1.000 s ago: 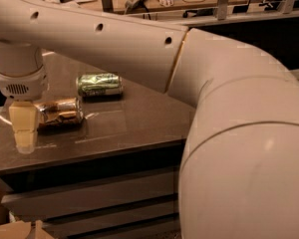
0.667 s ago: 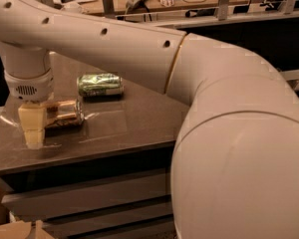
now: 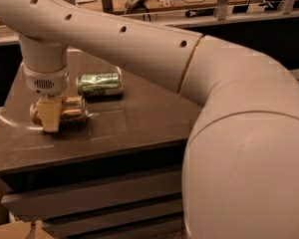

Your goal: Place orange can upright

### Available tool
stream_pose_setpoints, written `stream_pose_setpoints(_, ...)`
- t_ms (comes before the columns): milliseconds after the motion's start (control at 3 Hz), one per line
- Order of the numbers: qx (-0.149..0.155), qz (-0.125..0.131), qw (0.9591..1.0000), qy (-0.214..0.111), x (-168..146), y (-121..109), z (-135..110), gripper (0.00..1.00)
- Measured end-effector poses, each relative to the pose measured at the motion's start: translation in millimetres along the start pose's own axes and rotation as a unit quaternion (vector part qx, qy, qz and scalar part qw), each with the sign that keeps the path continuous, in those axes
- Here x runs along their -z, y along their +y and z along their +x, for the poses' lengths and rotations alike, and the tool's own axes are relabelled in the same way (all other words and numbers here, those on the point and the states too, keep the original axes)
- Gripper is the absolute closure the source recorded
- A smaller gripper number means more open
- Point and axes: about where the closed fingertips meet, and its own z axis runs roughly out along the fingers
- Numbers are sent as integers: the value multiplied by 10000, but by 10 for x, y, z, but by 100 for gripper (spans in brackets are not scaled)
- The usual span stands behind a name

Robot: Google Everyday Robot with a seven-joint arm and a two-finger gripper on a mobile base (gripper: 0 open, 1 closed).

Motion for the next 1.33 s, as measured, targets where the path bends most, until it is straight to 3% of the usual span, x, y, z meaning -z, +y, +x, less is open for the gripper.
stream_pose_setpoints(333, 124, 213, 9961, -844, 527, -46, -95, 96)
stream_pose_setpoints(667, 289, 101, 9800, -1968, 761, 55, -188, 100)
stream_pose_setpoints(1000, 537, -20, 9437, -3265, 810, 222, -350, 100)
stream_pose_setpoints(1333, 462, 192, 8875, -4581, 1102, 285, -99, 100)
